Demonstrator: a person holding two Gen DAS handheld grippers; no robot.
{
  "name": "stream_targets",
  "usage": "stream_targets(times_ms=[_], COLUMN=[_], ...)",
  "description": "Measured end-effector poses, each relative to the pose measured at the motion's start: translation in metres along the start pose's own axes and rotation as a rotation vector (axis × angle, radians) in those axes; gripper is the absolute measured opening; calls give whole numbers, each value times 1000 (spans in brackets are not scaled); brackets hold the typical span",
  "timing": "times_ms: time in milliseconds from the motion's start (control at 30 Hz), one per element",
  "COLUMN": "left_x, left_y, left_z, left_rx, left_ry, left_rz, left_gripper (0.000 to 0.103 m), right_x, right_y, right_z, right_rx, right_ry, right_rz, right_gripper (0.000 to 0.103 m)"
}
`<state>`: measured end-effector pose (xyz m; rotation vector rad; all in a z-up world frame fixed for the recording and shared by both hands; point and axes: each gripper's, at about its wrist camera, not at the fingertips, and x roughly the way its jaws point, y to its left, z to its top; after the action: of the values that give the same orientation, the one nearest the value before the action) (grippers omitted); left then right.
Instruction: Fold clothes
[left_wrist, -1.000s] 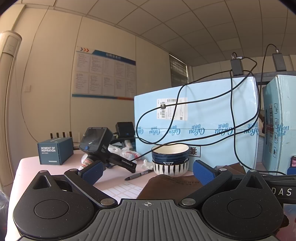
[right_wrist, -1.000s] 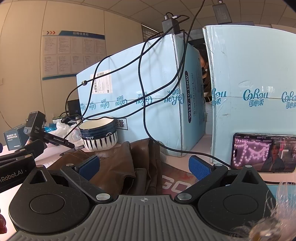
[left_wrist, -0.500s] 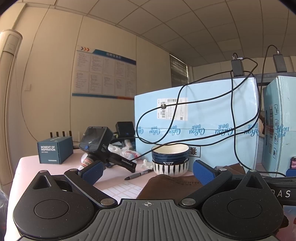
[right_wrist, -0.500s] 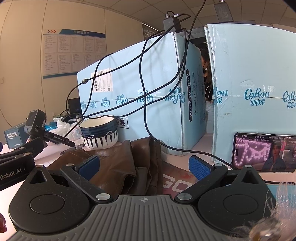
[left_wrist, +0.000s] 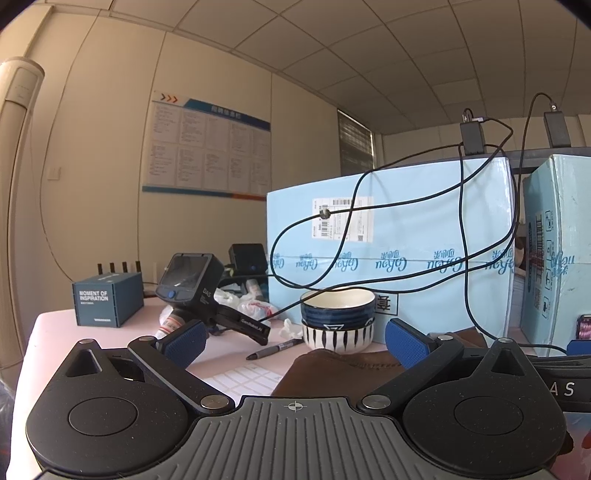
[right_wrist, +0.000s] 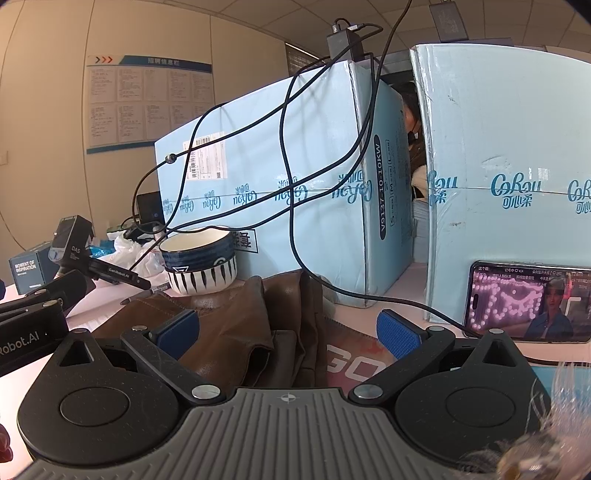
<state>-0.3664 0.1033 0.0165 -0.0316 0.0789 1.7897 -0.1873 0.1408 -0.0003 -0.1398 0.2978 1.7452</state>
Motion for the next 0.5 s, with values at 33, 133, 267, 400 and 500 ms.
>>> stream_targets(times_ms=[33,133,267,400,500], left_x=[0,0,0,1,1], left_y=[0,-1,-1,-1,-1], left_z=[0,0,0,0,0], left_rx=[0,0,-1,-1,-1], left_ry=[1,1,3,4,3], left_rz=[-1,-1,0,-1,-2], left_gripper=[103,103,103,103,103], right_x=[0,0,0,0,0], right_y=[0,-1,-1,-1,-1], right_z=[0,0,0,0,0], right_rx=[1,2,2,2,2], right_ry=[1,1,1,1,1], right_rz=[1,2,2,1,2], right_gripper=[103,103,103,103,103])
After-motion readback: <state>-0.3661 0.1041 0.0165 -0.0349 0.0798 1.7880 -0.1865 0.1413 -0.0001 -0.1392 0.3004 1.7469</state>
